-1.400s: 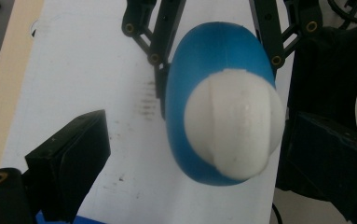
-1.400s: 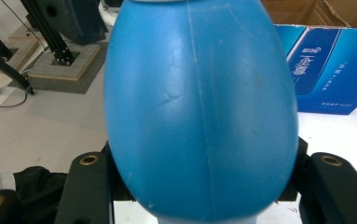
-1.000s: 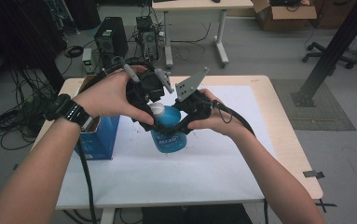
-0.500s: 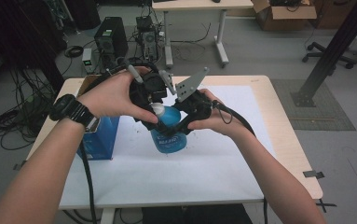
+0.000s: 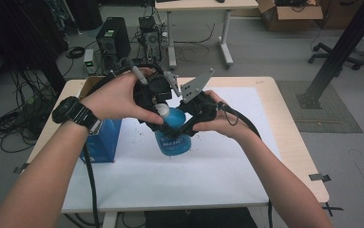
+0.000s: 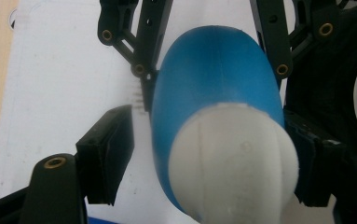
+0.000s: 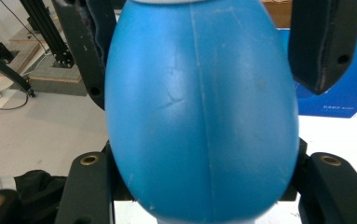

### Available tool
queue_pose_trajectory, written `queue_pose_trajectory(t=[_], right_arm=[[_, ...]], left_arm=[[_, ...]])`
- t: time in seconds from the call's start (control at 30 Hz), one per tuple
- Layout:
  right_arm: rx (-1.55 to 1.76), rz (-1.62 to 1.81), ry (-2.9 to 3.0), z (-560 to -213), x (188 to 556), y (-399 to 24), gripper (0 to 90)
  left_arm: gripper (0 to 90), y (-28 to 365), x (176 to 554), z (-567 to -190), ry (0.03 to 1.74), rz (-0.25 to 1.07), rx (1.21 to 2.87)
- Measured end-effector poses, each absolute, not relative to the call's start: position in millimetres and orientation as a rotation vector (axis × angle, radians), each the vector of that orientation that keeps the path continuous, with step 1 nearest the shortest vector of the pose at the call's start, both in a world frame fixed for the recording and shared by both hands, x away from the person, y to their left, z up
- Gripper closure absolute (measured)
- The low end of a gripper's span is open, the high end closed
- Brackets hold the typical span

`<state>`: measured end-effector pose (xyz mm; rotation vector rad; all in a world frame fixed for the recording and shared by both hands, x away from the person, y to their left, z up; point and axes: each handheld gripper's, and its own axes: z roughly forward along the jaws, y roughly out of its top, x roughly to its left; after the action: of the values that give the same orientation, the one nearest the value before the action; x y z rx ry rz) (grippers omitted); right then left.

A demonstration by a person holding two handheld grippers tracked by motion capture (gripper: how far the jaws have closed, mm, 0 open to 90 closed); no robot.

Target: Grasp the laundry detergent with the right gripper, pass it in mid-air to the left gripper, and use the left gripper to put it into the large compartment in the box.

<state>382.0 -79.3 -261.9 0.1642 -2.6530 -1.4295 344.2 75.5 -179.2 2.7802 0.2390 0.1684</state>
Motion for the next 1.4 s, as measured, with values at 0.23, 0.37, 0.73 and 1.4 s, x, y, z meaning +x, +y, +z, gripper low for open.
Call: queue_pose_trajectory(t=[0.23, 0.37, 0.73, 1.4], right_arm=[[0.158, -1.431, -2.652, -262.2, 382.7, -80.3, 42.1], [0.154, -1.431, -2.651, -262.7, 383.2, -80.2, 42.1], [0.143, -1.425, -2.651, -264.8, 384.1, -81.0, 42.1], [0.126, -1.406, -2.627, -268.0, 388.0, -81.7, 40.6]], left_arm=[[29.0, 75.0, 344.3, -178.7, 0.234, 0.172, 2.778], [29.9, 75.0, 344.6, -178.9, 0.236, 0.164, 2.781], [36.3, 73.1, 344.3, -179.6, 0.226, 0.152, 2.787], [37.9, 65.4, 348.0, -178.0, 0.271, 0.13, 2.823]])
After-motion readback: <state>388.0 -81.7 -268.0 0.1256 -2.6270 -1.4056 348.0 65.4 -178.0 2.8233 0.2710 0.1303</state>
